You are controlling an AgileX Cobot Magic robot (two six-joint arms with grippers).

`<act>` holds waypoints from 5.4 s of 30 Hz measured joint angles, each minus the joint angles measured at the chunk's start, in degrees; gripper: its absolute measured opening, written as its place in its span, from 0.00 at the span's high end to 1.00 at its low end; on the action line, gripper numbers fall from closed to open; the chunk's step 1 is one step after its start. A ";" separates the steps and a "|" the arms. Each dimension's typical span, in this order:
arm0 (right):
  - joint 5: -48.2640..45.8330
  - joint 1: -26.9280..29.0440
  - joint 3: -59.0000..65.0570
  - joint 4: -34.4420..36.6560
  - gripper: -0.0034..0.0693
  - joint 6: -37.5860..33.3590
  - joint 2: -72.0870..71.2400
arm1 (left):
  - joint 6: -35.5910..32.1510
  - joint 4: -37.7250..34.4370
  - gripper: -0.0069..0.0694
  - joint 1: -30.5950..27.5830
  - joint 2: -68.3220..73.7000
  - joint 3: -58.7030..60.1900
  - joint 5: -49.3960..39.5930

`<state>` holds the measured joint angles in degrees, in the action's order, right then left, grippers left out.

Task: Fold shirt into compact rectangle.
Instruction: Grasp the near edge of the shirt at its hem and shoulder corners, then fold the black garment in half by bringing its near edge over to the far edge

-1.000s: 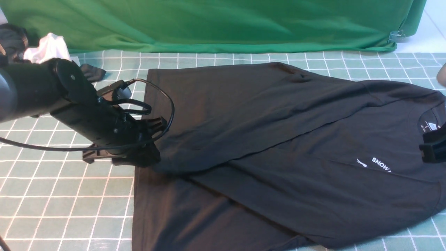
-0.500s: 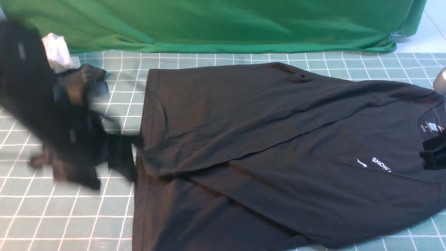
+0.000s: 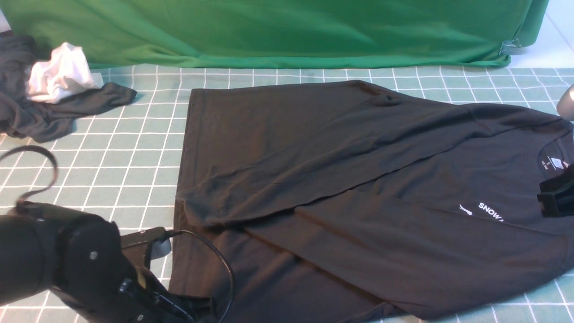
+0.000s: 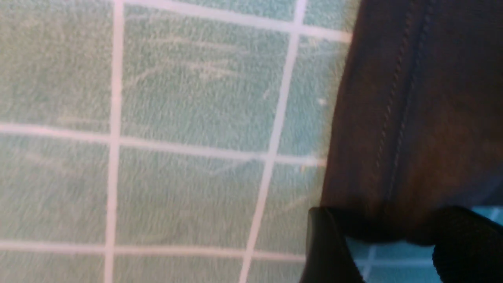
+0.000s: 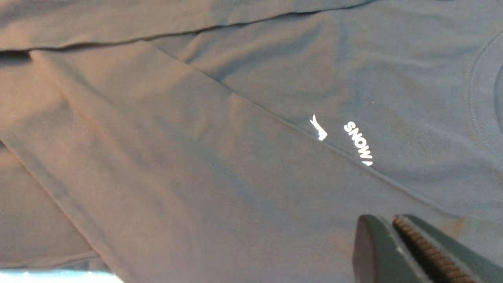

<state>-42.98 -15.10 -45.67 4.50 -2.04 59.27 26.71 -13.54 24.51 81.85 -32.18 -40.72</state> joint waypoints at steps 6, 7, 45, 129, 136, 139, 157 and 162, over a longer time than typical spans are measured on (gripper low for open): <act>0.18 0.00 0.00 0.36 0.85 0.00 0.00 | 0.19 -0.02 0.46 0.05 1.62 -0.20 1.39; 0.18 0.00 0.00 0.38 0.85 0.00 0.00 | 0.19 -0.02 0.47 0.05 1.62 -0.20 1.39; 5.11 -27.59 7.51 -7.17 0.33 -12.58 20.68 | -1.35 6.88 0.87 -6.79 -9.64 -0.92 -2.21; 2.53 -2.90 -38.61 -8.62 0.91 -12.00 52.22 | -16.44 -0.09 0.87 -20.82 31.62 -57.86 -4.46; 5.09 -2.10 -47.78 -8.67 0.90 -12.06 60.06 | -16.48 2.05 0.87 -21.90 37.91 -65.04 -4.75; 8.90 -2.05 -48.50 -9.15 0.87 -12.12 62.02 | -16.56 3.08 0.87 -21.95 39.38 -65.78 -4.03; 7.05 -1.62 -50.47 -10.43 0.58 -12.17 54.74 | -16.63 5.99 0.31 -22.18 39.90 -79.55 -14.12; -2.10 -1.50 -54.34 -10.65 0.85 -13.48 48.55 | -16.63 5.99 0.17 -22.18 39.24 -89.99 -25.47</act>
<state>-45.07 -16.60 -100.02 -6.14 -15.53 107.81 10.09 -7.55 2.32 121.09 -122.17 -66.19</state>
